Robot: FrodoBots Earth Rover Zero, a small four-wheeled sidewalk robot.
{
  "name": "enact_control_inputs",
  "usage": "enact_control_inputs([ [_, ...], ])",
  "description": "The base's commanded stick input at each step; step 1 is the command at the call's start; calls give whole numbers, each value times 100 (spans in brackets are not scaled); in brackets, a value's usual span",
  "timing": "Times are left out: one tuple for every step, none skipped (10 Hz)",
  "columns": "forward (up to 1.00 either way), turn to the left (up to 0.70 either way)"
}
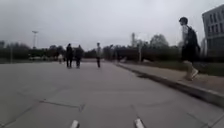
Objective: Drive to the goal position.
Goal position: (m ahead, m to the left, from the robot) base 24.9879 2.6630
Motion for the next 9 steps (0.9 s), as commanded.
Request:
enact_control_inputs([
  [70, -4],
  [70, -4],
  [70, -4],
  [70, -4],
  [70, -4],
  [70, -4],
  [70, -5],
  [70, -15],
  [70, -29],
])
